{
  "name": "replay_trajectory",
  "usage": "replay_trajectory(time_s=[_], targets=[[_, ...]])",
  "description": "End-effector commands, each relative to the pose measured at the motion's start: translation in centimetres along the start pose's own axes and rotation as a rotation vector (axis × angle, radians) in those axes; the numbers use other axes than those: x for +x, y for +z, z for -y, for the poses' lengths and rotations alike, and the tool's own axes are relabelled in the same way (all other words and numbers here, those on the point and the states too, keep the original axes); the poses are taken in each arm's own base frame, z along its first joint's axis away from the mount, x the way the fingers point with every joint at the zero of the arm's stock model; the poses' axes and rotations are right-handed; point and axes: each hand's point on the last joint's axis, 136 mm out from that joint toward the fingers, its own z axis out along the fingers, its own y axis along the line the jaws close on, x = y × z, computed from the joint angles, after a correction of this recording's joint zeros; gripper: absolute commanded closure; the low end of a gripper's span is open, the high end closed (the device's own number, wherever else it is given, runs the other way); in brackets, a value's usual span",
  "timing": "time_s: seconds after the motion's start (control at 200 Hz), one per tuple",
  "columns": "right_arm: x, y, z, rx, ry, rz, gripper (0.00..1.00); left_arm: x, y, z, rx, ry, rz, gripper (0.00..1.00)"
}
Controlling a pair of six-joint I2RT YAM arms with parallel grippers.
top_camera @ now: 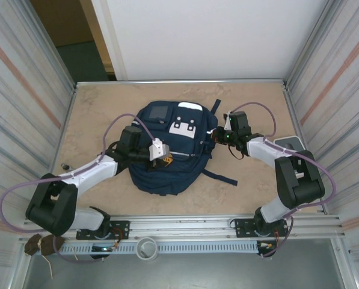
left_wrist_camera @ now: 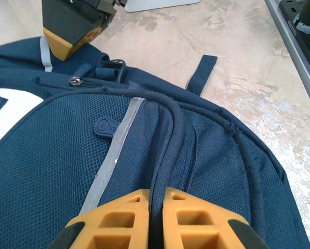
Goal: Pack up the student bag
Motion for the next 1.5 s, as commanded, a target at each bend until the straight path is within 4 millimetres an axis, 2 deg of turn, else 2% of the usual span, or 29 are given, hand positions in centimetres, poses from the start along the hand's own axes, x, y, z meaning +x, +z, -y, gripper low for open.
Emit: replay_trajectory(time_s=[0.0,0.185,0.266,0.396,0.466,0.541,0.596,0.686,0.847,1.047,1.082,1.097,1.232,1.358,1.498], targets=[[-2.3,-0.7,-1.0,-0.007,-0.064,0.036,0.94,0.2,0.0,-2.5,-0.079,-0.015,-0.029,0.88],[-2.7,-0.7,-0.9,0.019,-0.114,0.014,0.90,0.4,0.3,-2.9,-0.077,-0.025,-0.042,0.88],[-2.6,-0.6,-0.4,0.044,-0.128,-0.011,0.82,0.4,0.4,-3.1,-0.080,-0.039,-0.043,0.87],[-3.3,-1.4,1.2,0.147,-0.149,-0.031,0.59,-0.6,1.1,-3.5,-0.109,-0.069,-0.040,0.66],[-4.1,-2.7,1.6,0.180,-0.155,-0.007,0.53,-1.8,1.3,-3.9,-0.137,-0.086,-0.038,0.52],[-5.0,-4.4,1.4,0.209,-0.169,0.033,0.47,-3.3,0.9,-4.4,-0.169,-0.127,-0.022,0.42],[-5.4,-5.9,1.5,0.240,-0.180,0.064,0.43,-4.0,-0.1,-5.2,-0.226,-0.172,-0.018,0.36],[-6.2,-9.0,1.6,0.316,-0.216,0.144,0.37,-4.9,-2.8,-7.2,-0.379,-0.238,-0.010,0.30],[-7.5,-14.7,1.3,0.438,-0.299,0.318,0.19,-4.9,-10.1,-10.4,-0.695,-0.378,0.097,0.19],[-8.8,-20.1,1.0,0.537,-0.369,0.504,0.04,-1.5,-18.8,-11.6,-1.087,-0.510,0.178,0.02],[-8.7,-20.2,1.3,0.556,-0.374,0.508,0.01,-0.7,-19.9,-11.6,-1.141,-0.528,0.175,0.01],[-8.8,-21.1,1.1,0.554,-0.370,0.533,0.00,-0.4,-20.3,-11.6,-1.162,-0.537,0.172,0.01],[-8.6,-22.2,2.3,0.600,-0.329,0.601,0.01,3.1,-23.0,-11.5,-1.310,-0.602,0.112,0.01],[-7.8,-21.0,4.4,0.617,-0.303,0.644,0.01,6.1,-23.2,-11.6,-1.359,-0.611,0.026,0.01],[-5.7,-16.3,7.6,0.602,-0.347,0.591,0.01,9.5,-21.9,-11.9,-1.346,-0.600,-0.063,0.01]])
